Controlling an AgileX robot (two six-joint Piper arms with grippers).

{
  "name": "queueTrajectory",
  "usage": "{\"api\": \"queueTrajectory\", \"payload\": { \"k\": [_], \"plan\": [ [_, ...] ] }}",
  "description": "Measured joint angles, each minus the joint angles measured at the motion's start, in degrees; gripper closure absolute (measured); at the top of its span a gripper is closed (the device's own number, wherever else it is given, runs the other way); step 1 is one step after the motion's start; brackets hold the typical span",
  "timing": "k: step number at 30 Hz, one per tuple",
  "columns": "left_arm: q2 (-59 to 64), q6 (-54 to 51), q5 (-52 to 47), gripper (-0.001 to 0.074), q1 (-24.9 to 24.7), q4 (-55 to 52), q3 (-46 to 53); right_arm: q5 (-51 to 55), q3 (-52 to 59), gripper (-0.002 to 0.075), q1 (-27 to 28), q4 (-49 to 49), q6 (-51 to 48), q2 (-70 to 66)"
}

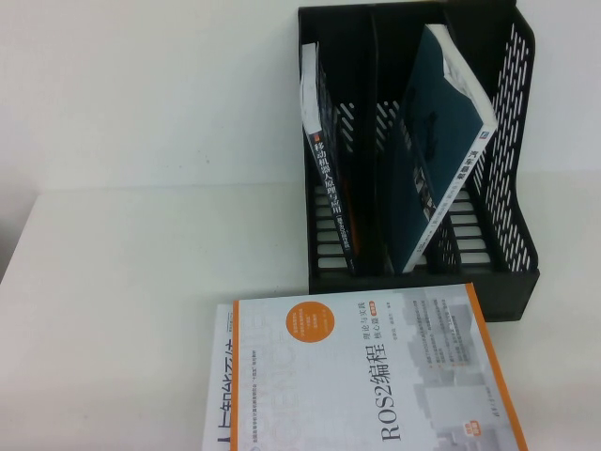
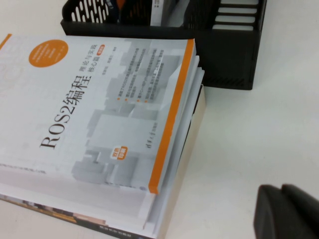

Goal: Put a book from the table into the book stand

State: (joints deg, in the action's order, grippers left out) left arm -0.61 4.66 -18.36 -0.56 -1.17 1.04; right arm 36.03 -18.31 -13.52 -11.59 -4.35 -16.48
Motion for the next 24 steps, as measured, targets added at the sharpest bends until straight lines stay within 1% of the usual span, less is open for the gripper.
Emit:
{"api": "queueTrajectory", "payload": {
  "k": [4,24],
  "plan": [
    [0.0,-1.58,0.0,0.0736,0.0,0.65,0.0,0.0,0.0,0.0728,0.0,0.0,0.0,0.0],
    [0.0,-1.75,0.0,0.0737,0.0,1.17,0.0,0.0,0.0,0.0728,0.0,0.0,0.0,0.0]
  ]
}}
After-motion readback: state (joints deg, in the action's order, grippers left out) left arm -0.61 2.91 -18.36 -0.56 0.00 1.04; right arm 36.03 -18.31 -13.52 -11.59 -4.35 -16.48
